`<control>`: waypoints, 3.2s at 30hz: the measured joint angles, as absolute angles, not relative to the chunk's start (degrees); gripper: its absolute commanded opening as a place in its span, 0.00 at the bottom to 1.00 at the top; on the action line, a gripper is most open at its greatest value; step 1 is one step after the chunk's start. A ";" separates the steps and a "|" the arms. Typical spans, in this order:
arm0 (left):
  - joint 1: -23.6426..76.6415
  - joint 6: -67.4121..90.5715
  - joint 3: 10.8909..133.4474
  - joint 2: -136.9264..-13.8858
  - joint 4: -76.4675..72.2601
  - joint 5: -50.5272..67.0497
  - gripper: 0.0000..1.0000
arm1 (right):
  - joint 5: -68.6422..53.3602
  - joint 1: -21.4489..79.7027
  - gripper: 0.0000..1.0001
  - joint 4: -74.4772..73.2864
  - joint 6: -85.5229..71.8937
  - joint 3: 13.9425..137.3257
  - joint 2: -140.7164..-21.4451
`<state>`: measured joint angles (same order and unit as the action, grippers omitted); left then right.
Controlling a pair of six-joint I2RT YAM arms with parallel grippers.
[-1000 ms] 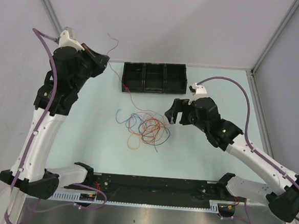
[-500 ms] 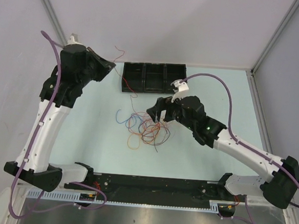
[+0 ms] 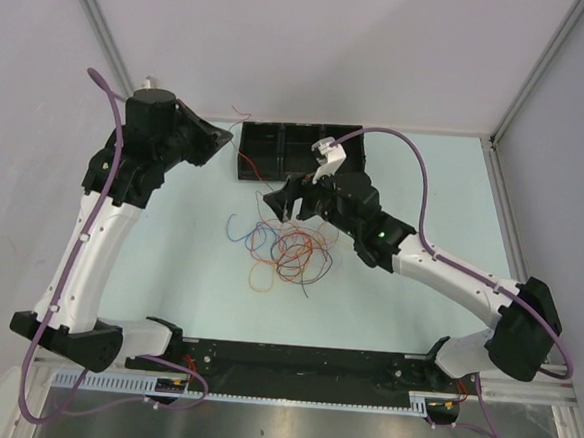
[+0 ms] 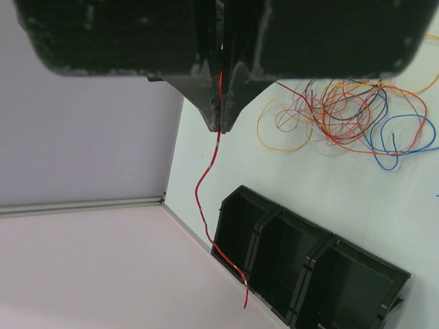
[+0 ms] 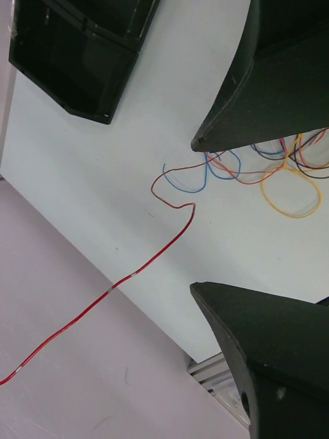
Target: Untangle the cables
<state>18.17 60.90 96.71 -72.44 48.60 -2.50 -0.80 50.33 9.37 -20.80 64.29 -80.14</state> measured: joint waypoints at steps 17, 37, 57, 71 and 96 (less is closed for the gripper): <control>17.80 61.52 94.43 -72.44 48.60 -0.47 0.00 | -1.50 52.93 0.00 10.46 -17.19 70.46 -86.70; 16.71 60.84 75.00 -70.65 35.66 15.42 0.00 | 3.64 54.74 0.00 -12.12 -12.53 98.39 -87.13; 15.51 46.19 74.48 -73.65 41.74 15.75 0.87 | 6.70 53.89 0.00 -15.42 -6.76 119.26 -89.65; 14.81 39.62 57.23 -62.87 42.89 8.32 0.82 | 4.51 41.43 0.00 -16.16 -3.79 133.27 -100.36; 15.09 28.27 44.75 -29.87 37.82 -5.91 0.82 | -2.22 25.21 0.00 -11.49 -4.27 138.21 -116.71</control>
<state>15.09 28.27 44.75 -29.87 37.82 -5.91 -2.22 25.21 -11.49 -4.27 138.21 -116.71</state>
